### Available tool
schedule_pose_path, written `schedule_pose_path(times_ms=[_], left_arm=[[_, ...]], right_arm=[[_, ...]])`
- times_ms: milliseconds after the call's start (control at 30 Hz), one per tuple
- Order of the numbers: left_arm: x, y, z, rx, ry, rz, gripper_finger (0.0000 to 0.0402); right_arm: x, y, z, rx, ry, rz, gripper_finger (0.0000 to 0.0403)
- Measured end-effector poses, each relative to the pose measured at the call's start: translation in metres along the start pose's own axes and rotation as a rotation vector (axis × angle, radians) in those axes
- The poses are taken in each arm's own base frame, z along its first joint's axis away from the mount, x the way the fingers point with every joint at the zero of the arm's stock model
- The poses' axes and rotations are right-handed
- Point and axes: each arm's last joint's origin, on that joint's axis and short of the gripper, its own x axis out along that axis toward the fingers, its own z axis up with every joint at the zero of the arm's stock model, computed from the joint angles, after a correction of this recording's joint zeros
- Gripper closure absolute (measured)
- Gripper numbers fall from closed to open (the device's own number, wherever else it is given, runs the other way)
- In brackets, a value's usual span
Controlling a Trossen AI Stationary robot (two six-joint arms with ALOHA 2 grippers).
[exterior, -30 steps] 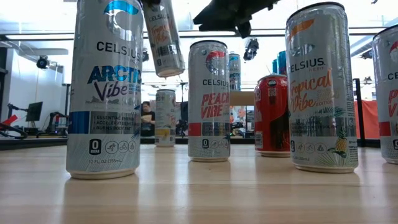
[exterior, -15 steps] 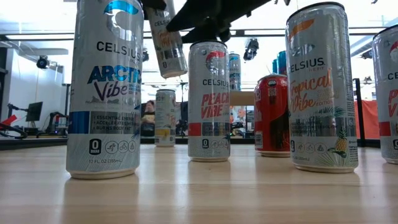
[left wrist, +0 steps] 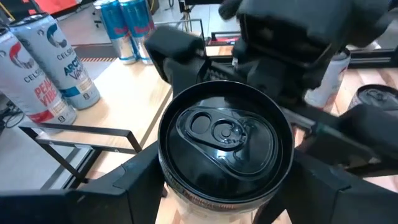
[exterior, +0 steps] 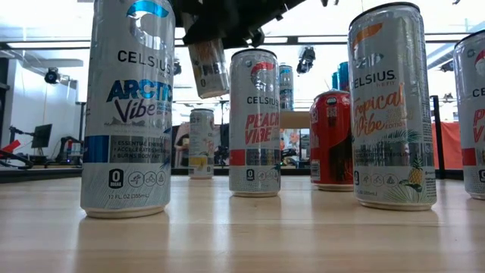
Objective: Place canned beverage on shelf
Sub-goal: Put the middle white yellow soda can on the shelf
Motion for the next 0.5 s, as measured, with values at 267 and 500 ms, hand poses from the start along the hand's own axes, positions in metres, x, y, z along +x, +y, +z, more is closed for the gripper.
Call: schedule_pose_path(times_ms=[267, 500], left_arm=[[0.001, -0.001, 0.000, 0.028, 0.002, -0.001, 0.0128], [-0.010, 0.004, 0.006, 0.144, -0.033, 0.003, 0.0092]], right_arm=[[-0.002, -0.002, 0.003, 0.008, -0.011, -0.003, 0.0168], [-0.010, -0.015, 0.002, 0.004, 0.069, -0.064, 0.0168]])
